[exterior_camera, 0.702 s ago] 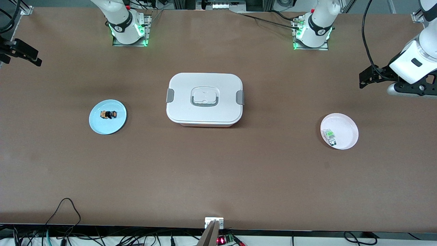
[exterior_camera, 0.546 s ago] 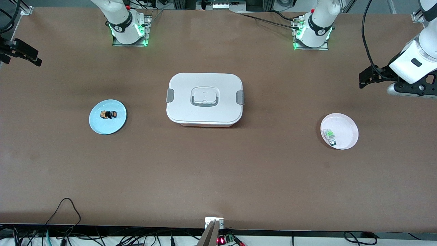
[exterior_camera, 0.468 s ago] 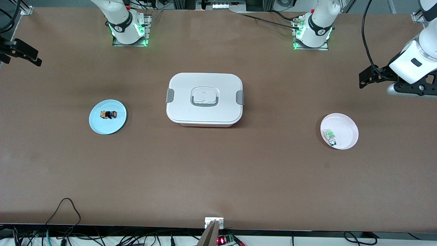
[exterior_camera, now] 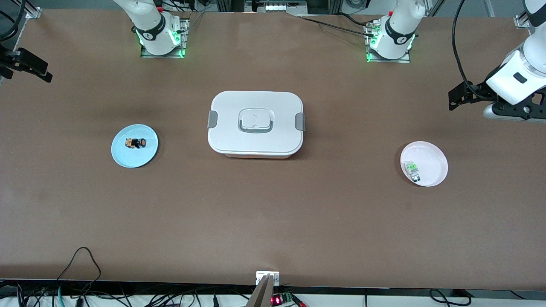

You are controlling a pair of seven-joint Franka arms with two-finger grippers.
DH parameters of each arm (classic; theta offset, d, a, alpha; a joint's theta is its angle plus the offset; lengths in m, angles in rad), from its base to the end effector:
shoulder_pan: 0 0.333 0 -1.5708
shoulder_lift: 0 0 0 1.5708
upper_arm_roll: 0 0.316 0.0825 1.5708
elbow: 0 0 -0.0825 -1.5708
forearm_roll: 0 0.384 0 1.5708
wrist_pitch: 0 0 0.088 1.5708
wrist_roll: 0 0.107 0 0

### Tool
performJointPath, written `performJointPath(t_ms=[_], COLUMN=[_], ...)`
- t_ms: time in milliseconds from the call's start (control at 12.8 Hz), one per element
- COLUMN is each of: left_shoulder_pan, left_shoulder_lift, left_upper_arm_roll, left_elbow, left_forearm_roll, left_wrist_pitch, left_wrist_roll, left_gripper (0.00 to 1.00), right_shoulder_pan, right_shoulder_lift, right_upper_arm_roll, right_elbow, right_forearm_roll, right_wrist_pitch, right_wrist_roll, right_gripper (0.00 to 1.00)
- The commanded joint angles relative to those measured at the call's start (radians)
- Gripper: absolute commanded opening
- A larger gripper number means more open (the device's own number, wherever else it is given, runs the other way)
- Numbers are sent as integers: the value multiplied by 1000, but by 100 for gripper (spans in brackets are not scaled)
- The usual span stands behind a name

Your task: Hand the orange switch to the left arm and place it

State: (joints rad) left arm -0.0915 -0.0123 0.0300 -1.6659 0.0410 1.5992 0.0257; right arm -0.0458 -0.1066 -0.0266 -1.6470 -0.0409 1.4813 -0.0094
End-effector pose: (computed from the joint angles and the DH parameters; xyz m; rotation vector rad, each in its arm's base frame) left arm 0.5494 -0.0294 0.5889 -3.0958 0.1386 0.0832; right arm 0.5095 -0.0424 0.6382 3.1030 -0.1012 -0.0942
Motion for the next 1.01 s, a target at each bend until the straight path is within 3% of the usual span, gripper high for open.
performJointPath(t_ms=[0,936], left_shoulder_pan=[-5,-4], left_shoulder_lift=[-8,-6], left_upper_arm_roll=[-1,5], left_elbow=[8,8], left_forearm_roll=[16,14], left_wrist_pitch=[-15,-15], left_wrist_roll=[-3,3], left_gripper=[100,100], right_shoulder_pan=[3,4], right_shoulder_lift=[57,76], right_upper_arm_roll=[-3,-3], right_elbow=[27,22], right_forearm_roll=[22,39], right_wrist_pitch=[-12,-16], right_wrist_roll=[-8,-12], right_gripper=[100,100])
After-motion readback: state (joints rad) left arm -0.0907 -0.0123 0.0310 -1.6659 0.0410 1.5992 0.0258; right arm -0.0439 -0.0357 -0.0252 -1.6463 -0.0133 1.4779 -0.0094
